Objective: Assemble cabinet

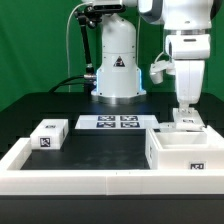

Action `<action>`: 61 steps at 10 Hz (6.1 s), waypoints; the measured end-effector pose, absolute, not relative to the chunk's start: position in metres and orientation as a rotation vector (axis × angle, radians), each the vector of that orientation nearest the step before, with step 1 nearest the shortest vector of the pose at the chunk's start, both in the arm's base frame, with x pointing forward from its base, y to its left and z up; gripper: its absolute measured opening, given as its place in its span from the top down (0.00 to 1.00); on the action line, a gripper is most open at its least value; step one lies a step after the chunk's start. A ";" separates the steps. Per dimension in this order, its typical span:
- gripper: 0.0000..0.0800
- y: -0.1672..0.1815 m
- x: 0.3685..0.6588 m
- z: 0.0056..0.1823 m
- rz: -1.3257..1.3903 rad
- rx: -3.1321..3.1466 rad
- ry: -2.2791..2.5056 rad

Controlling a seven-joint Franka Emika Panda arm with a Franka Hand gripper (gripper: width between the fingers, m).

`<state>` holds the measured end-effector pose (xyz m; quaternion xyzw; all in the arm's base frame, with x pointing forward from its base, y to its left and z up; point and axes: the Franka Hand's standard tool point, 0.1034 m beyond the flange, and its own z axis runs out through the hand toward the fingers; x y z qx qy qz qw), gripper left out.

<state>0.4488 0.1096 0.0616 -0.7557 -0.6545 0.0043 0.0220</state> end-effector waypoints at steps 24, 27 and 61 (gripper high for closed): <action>0.91 0.105 0.521 0.061 -0.078 -2.258 -2.129; 0.91 0.103 0.543 0.061 -0.107 -2.273 -2.120; 0.00 0.097 0.520 0.091 -0.106 -2.326 -2.127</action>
Offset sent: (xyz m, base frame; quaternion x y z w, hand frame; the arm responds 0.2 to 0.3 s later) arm 0.0103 0.0034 -0.0020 -0.0014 0.0065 -0.0072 1.0000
